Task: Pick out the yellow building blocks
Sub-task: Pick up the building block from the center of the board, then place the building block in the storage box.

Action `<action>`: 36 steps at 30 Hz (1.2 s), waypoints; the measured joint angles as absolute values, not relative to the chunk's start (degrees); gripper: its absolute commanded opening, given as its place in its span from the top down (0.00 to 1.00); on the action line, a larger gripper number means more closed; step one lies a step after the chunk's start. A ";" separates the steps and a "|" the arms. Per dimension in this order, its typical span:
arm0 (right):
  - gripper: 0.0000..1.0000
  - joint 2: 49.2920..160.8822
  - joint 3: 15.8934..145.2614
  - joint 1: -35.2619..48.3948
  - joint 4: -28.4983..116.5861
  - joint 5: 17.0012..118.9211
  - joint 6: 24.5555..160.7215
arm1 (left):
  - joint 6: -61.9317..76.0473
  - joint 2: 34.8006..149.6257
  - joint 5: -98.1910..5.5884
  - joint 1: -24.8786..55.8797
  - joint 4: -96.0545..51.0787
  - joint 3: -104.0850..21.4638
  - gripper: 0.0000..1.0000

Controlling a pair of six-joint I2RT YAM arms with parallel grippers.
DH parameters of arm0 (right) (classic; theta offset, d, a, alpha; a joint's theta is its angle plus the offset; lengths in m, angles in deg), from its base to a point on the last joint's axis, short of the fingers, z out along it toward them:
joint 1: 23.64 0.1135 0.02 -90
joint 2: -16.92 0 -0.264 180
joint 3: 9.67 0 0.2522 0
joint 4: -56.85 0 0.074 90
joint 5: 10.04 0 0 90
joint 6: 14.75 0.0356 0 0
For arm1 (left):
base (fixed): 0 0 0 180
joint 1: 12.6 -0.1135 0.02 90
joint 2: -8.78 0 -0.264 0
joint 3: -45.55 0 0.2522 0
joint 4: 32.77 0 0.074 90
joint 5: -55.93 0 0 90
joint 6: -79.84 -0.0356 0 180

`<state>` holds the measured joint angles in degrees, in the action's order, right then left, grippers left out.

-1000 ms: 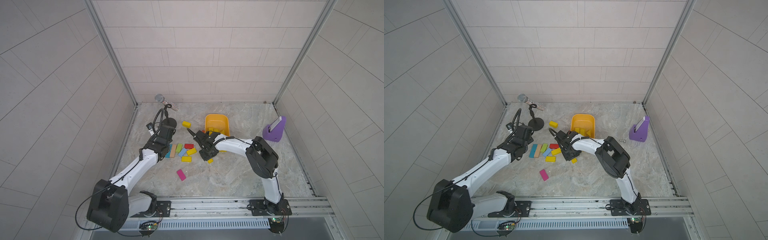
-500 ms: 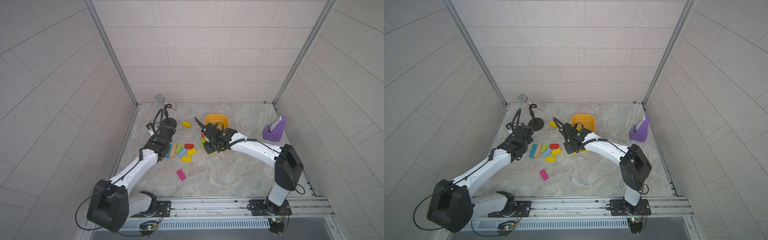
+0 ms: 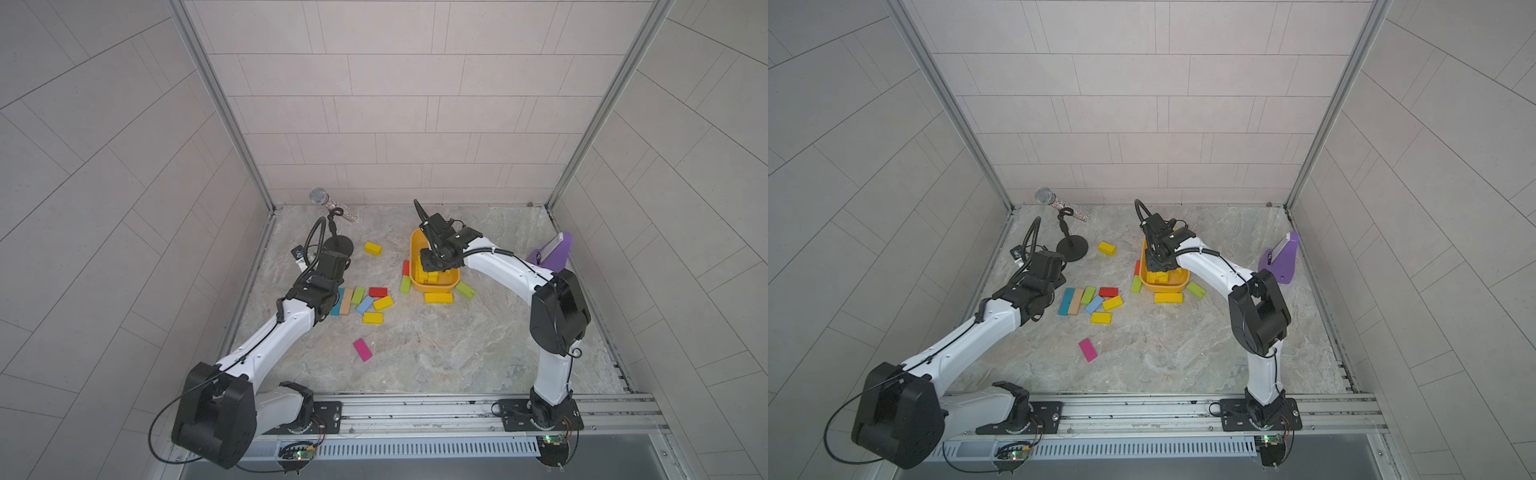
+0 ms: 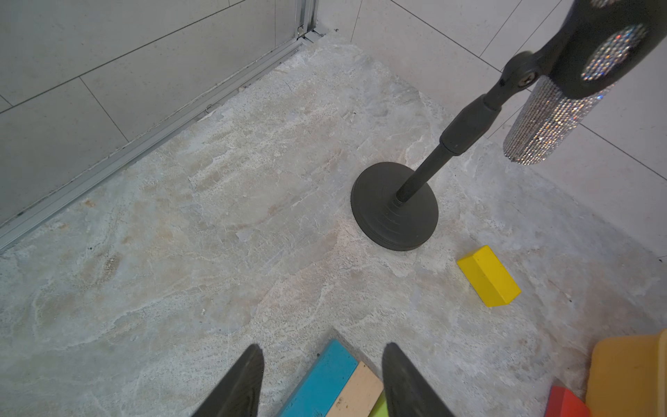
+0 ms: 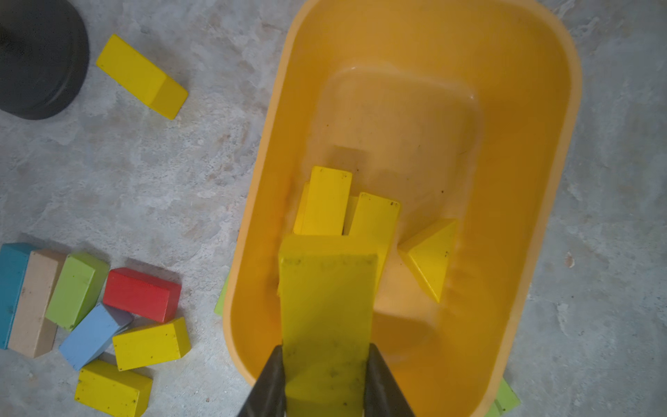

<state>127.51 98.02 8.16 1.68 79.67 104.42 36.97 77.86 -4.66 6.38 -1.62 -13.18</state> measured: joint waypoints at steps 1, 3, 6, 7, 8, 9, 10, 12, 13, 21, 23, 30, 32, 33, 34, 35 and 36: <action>0.93 128.91 99.26 7.59 1.18 79.62 104.40 | 36.99 77.78 -4.66 6.38 -1.62 -13.18 0.43; 0.93 131.14 101.47 6.54 0.09 79.62 104.18 | 36.97 77.60 -4.66 6.38 -1.62 -13.18 0.43; 0.92 133.82 103.92 5.03 -1.33 79.58 103.92 | 36.99 77.51 -4.62 6.38 -1.62 -13.18 0.43; 0.92 134.63 104.73 4.59 -1.90 79.58 103.81 | 36.97 77.51 -4.60 6.38 -1.62 -13.15 0.43; 0.92 135.29 105.36 4.26 -2.25 79.56 103.77 | 36.97 77.51 -4.60 6.38 -1.62 -13.15 0.43; 0.92 136.10 106.10 3.81 -2.64 79.53 103.72 | 36.97 77.49 -4.55 6.38 -1.62 -13.15 0.43; 0.92 136.62 106.52 3.43 -2.86 79.53 103.68 | 36.97 77.49 -4.45 6.38 -1.62 -13.15 0.43; 0.91 137.37 106.96 2.73 -3.36 79.53 103.57 | 36.97 77.49 -4.34 6.38 -1.60 -13.11 0.43; 0.91 137.65 107.11 2.43 -3.67 79.56 103.57 | 36.97 77.45 -4.29 6.36 -1.62 -13.07 0.43; 0.90 141.12 111.63 0.57 -5.42 79.32 102.63 | 36.97 77.45 -4.23 6.14 -1.62 -12.74 0.43; 0.89 142.17 113.23 0.24 -5.97 79.34 102.24 | 36.97 77.45 -4.23 6.12 -1.62 -12.74 0.43; 0.85 146.46 118.28 -0.63 -7.47 79.25 101.47 | 36.97 77.45 -4.25 6.12 -1.64 -12.74 0.43; 0.84 147.55 119.46 -0.81 -7.98 79.18 101.32 | 36.95 77.45 -4.25 6.12 -1.62 -12.74 0.43; 0.82 148.10 119.83 -0.83 -7.98 79.14 101.19 | 36.95 77.45 -4.23 6.12 -1.62 -12.74 0.43; 0.80 148.51 120.14 -0.83 -8.13 79.12 101.14 | 36.95 77.45 -4.23 6.12 -1.64 -12.74 0.43; 0.78 148.77 120.33 -0.85 -8.28 79.10 101.12 | 36.95 77.45 -4.23 6.10 -1.62 -12.74 0.43; 0.75 148.99 120.55 -0.94 -8.48 79.05 101.03 | 36.93 77.45 -4.23 6.10 -1.64 -12.74 0.43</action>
